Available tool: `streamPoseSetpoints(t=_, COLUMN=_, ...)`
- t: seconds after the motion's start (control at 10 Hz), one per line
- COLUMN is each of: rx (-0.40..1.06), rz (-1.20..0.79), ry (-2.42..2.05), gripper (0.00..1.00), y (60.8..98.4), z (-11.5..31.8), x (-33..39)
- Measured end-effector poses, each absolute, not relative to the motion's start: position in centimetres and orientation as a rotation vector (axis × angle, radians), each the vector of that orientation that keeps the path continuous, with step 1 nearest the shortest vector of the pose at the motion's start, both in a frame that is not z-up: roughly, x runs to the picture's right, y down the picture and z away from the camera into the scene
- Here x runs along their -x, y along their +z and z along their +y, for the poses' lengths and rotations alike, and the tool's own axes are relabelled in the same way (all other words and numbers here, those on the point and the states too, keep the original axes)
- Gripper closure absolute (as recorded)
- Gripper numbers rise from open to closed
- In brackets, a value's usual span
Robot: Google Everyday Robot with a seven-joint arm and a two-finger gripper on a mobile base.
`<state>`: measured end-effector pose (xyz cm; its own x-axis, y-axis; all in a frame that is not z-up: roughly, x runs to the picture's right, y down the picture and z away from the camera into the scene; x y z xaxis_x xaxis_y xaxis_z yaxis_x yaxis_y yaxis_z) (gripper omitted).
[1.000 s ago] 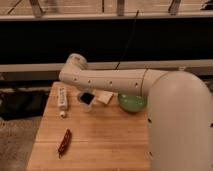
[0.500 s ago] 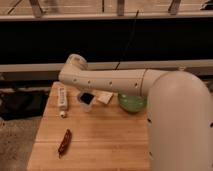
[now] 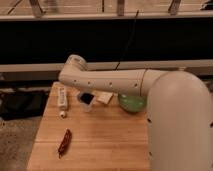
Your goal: Place the eraser in the ceramic cup
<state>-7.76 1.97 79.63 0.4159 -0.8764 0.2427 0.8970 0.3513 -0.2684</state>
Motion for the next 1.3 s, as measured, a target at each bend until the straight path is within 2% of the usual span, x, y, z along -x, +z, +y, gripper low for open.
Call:
streamPoseSetpoints(t=0.4, rx=0.381, rz=-0.058, ry=-1.152, gripper=0.74, y=79.71, z=1.94, x=7.81)
streamPoseSetpoints(t=0.7, rx=0.374, rz=-0.056, ry=-1.156, gripper=0.86, y=79.80, z=1.86, x=7.87)
streamPoseSetpoints(t=1.3, rx=0.366, rz=-0.053, ry=-1.162, gripper=0.87, y=80.03, z=1.85, x=7.91)
